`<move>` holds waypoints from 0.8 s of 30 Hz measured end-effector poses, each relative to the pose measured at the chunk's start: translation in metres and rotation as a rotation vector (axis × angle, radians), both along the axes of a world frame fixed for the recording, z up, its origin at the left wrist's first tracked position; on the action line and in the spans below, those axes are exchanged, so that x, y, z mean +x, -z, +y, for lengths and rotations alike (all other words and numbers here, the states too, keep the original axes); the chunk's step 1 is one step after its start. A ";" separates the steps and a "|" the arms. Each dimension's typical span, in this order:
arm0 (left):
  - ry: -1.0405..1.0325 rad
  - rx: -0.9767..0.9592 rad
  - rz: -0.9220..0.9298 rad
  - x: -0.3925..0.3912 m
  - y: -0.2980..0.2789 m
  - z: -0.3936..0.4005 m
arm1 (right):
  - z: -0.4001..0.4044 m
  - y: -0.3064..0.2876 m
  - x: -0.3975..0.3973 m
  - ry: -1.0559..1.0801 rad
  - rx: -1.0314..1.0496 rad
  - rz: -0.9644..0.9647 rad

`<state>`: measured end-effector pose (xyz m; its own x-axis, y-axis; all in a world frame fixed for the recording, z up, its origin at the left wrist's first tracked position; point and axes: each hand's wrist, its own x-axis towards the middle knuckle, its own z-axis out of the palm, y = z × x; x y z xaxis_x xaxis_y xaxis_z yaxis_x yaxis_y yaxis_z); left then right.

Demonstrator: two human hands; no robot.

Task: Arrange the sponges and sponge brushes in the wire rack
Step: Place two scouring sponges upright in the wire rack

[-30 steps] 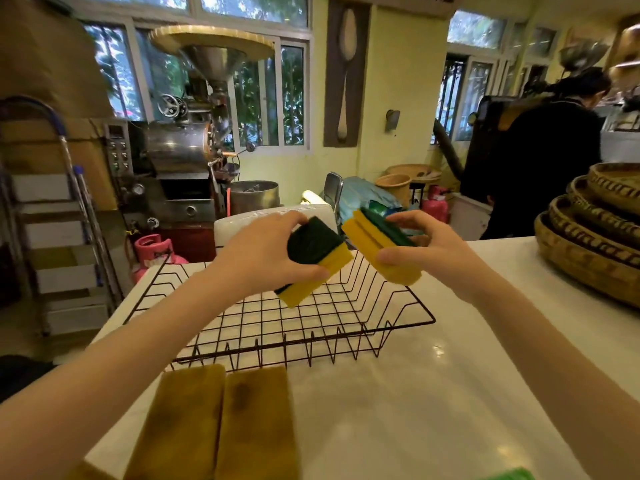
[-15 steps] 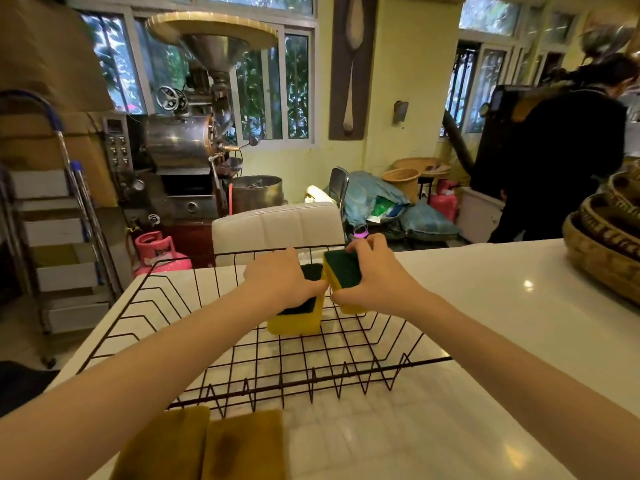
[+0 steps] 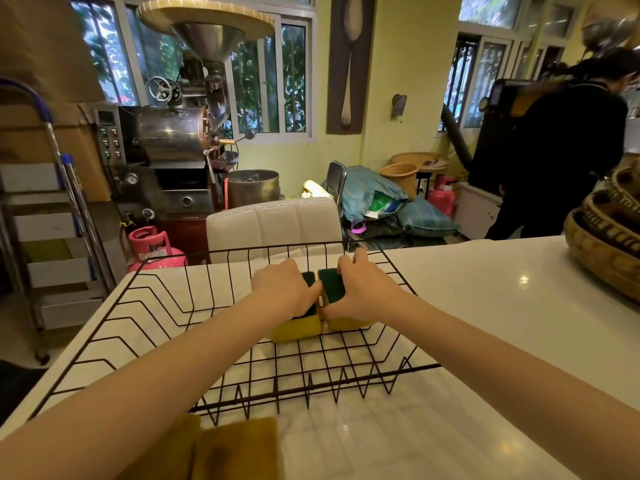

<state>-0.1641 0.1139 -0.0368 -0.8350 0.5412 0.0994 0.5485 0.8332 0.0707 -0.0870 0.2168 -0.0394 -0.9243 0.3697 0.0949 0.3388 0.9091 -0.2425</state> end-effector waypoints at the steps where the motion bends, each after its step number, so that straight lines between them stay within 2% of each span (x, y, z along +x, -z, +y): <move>1: -0.002 -0.010 0.008 0.000 0.000 0.000 | -0.001 0.002 0.000 -0.006 0.003 0.001; 13: 0.054 -0.098 0.091 -0.004 0.009 0.008 | -0.003 0.008 0.004 -0.060 -0.109 -0.153; 16: 0.076 -0.121 -0.014 -0.008 -0.001 0.002 | -0.003 0.008 0.006 -0.077 -0.062 -0.176; 21: 0.192 -0.037 -0.431 -0.012 -0.016 -0.017 | -0.003 0.008 0.007 -0.091 -0.018 -0.161; 22: 0.229 -0.041 -0.449 -0.012 -0.016 -0.021 | -0.002 0.008 0.007 -0.100 -0.010 -0.161; 24: 0.286 -0.066 -0.374 -0.011 -0.011 -0.029 | -0.002 0.007 0.009 -0.121 0.005 -0.162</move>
<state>-0.1754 0.0853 -0.0254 -0.6231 0.7499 -0.2222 0.7038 0.6615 0.2588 -0.0780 0.2153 -0.0466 -0.9654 0.2545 -0.0573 0.2608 0.9466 -0.1893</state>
